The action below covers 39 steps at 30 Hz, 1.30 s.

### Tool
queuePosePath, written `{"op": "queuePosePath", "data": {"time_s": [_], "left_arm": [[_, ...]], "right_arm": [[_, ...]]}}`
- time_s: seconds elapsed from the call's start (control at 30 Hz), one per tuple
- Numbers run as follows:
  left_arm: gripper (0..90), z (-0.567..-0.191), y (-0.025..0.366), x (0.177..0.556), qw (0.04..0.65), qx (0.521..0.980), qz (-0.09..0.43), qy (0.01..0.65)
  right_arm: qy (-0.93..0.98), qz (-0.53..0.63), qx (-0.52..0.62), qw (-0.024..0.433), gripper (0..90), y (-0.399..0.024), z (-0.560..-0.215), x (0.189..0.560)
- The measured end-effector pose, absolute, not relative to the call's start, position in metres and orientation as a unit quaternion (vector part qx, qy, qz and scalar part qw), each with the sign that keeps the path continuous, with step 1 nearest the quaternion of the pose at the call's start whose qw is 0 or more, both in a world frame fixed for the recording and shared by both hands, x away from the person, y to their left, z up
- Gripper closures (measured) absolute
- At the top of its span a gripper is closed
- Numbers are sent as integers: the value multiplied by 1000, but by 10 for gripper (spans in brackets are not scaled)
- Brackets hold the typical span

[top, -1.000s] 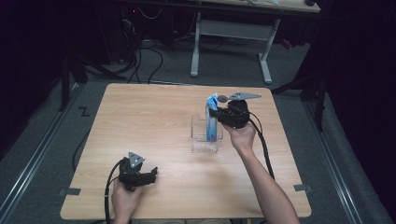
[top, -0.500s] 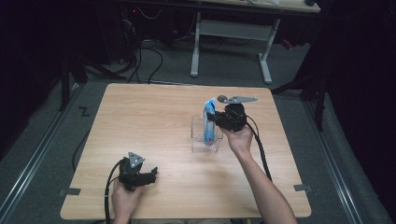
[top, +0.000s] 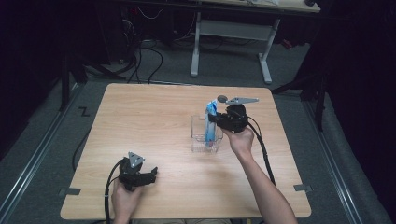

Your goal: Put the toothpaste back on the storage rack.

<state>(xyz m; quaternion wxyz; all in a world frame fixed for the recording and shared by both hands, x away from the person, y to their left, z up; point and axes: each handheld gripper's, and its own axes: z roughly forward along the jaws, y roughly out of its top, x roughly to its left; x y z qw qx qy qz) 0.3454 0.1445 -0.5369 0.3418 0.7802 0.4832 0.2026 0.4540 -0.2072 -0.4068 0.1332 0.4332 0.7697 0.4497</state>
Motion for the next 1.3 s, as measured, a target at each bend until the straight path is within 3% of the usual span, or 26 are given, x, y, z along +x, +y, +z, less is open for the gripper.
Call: {"op": "queuePosePath", "data": {"time_s": [0.6, 1.03, 1.3], "left_arm": [[153, -537, 145, 345, 341, 781, 203, 483], [152, -537, 144, 345, 342, 780, 202, 483], [152, -537, 145, 345, 342, 781, 202, 483]], "right_arm": [[753, 451, 462, 126, 739, -226, -415, 455], [751, 440, 468, 153, 724, -233, -417, 454], [757, 427, 464, 171, 651, -234, -417, 450]]}}
